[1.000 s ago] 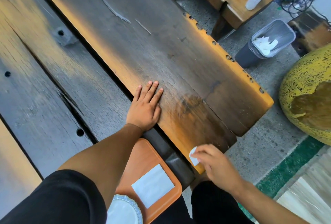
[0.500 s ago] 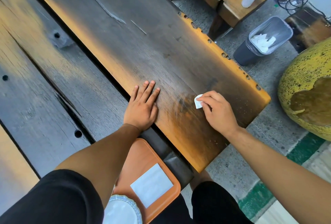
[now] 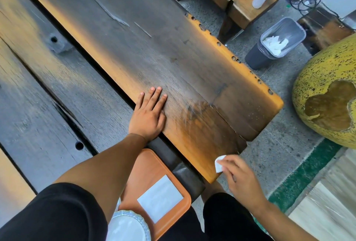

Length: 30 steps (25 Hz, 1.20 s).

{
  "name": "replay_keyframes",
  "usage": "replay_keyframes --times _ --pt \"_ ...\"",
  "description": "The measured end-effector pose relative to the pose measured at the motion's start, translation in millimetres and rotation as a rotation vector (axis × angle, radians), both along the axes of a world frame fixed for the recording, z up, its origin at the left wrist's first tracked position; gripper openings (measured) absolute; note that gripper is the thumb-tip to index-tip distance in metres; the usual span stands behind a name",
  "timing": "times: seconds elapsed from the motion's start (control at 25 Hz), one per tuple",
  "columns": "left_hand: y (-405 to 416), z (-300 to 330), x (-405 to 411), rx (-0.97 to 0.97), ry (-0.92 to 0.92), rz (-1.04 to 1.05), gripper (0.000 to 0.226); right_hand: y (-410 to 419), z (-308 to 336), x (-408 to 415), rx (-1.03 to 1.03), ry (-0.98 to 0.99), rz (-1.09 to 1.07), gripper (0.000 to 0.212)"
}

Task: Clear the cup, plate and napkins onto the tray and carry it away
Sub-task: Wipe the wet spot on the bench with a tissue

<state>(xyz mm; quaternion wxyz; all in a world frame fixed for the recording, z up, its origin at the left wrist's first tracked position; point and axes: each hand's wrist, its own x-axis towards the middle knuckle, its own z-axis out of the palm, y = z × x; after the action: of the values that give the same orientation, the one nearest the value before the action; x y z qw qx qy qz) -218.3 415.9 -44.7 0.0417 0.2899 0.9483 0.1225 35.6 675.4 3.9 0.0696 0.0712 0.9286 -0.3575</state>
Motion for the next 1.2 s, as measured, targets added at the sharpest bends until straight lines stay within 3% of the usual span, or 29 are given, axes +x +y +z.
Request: replay_keyframes --times 0.12,0.32,0.4,0.56,0.84,1.2 --pt "0 0 1 0.002 -0.004 0.005 0.06 -13 7 5 -0.124 -0.001 0.111 0.022" --pt "1 0 0 0.001 -0.007 0.008 0.06 13 3 -79 0.02 0.104 -0.277 0.02" --pt "1 0 0 0.0 -0.007 0.011 0.06 21 -5 -109 0.065 0.125 -0.309 0.021" --pt "1 1 0 -0.005 -0.009 0.01 0.06 7 -16 -107 0.166 0.126 -0.165 0.023" --pt "1 4 0 -0.011 -0.019 0.001 0.06 -38 -6 -22 -0.1 0.031 0.224 0.029" --pt "2 4 2 -0.104 -0.019 -0.005 0.063 -55 7 -13 -0.173 0.016 0.072 0.023"
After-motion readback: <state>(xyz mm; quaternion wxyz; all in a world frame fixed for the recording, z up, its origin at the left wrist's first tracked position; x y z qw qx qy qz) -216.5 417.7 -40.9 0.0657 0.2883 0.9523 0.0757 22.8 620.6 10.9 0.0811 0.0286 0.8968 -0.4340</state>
